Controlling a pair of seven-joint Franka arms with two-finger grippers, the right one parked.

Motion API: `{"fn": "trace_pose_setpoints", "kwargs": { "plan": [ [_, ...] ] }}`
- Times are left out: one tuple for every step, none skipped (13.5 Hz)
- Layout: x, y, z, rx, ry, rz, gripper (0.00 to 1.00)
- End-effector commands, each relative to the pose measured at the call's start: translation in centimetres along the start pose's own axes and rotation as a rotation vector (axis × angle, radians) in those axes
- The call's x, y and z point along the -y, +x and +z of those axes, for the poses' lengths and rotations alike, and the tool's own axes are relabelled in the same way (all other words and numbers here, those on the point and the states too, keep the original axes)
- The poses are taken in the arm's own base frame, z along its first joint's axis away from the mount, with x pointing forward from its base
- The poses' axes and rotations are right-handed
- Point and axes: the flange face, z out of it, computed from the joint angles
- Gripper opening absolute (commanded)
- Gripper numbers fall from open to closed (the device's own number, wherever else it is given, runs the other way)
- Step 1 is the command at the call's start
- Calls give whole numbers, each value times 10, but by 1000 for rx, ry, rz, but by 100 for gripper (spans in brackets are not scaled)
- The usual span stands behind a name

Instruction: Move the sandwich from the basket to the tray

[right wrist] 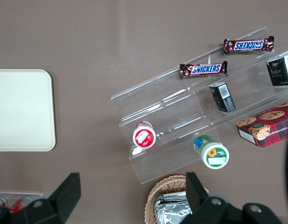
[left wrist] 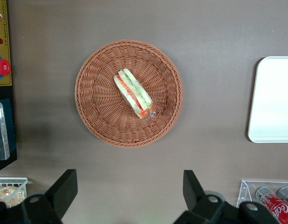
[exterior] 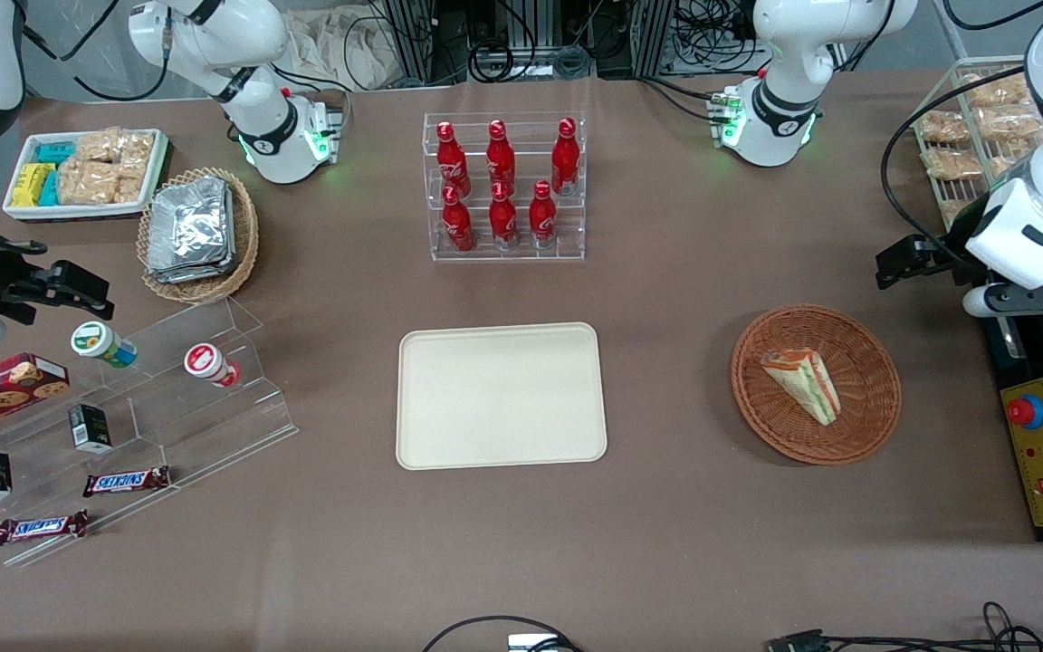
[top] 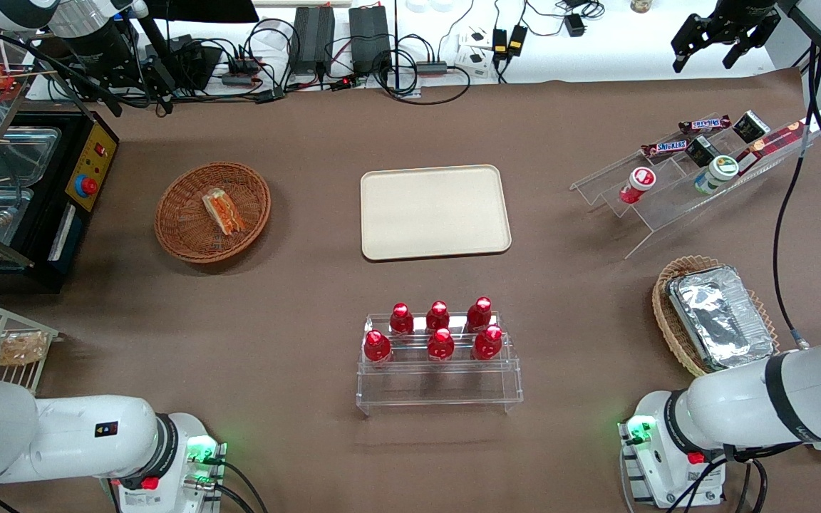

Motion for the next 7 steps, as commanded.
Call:
{"fn": "trace_pose_setpoints", "kwargs": {
  "plan": [
    [2, 0, -5, -8, -7, -3, 100],
    [2, 1, -4, -8, -7, -3, 100],
    [2, 1, -4, -7, -7, -2, 100],
    [2, 1, -3, -5, -7, -3, 100],
    [2, 2, -3, -8, -7, -3, 100],
    [2, 6, 3, -6, -5, -3, 100],
    [3, 11, 11, 7, -6, -5, 100]
  ]
}}
